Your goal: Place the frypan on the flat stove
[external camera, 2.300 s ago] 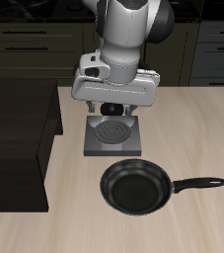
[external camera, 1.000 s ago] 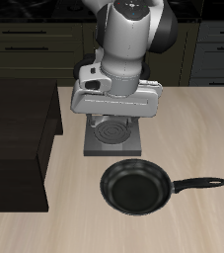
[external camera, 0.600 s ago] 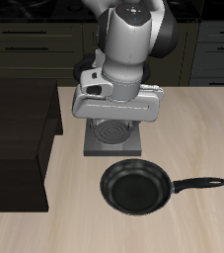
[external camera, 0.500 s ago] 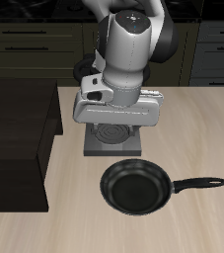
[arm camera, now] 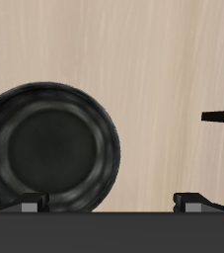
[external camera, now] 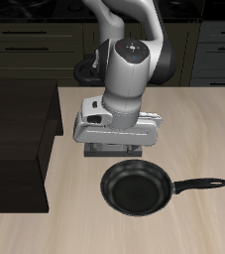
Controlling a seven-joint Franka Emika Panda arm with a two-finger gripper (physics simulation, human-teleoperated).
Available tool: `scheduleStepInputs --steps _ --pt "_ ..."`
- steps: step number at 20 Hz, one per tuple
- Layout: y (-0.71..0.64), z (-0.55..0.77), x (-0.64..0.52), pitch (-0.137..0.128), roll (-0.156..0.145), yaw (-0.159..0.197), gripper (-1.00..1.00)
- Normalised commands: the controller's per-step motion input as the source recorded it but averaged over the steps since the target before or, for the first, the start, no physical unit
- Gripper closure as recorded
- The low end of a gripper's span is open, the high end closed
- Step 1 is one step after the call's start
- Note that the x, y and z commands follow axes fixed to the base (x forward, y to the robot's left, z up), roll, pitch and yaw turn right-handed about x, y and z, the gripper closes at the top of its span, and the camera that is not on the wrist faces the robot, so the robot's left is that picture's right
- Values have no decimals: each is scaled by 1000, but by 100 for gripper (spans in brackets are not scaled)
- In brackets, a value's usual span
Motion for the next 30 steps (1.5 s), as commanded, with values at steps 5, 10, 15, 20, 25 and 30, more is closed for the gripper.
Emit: scheduleStepInputs --steps 5,10,15,20,25,30 --pt "85 -314 13 21 15 -20 -100" --pt "112 -283 -9 8 18 23 -100" --pt "28 -223 -4 2 4 21 -100" --pt "-32 -171 34 16 -5 10 -100" --pt "-50 -251 14 21 -10 -2 -100" --pt "11 -206 10 21 4 0 -100"
